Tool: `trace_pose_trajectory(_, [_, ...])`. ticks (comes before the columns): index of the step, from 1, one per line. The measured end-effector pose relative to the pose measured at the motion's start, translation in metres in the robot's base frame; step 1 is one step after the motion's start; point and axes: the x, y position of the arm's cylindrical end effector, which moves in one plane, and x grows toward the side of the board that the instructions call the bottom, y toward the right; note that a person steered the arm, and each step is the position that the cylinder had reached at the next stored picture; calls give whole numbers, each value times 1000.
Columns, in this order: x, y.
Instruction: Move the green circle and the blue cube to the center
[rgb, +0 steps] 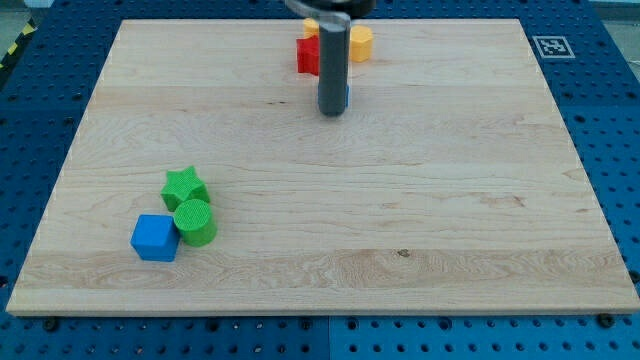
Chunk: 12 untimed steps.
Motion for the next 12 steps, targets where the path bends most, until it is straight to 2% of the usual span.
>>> trace_pose_trajectory(1, [-26, 3])
trace_pose_trajectory(2, [-20, -25])
trace_pose_trajectory(3, [-10, -90])
trace_pose_trajectory(4, [24, -158])
trace_pose_trajectory(5, [83, -209])
trace_pose_trajectory(6, [144, -235])
trace_pose_trajectory(7, [207, -234])
trace_pose_trajectory(9, [210, -218])
trace_pose_trajectory(12, [210, -89])
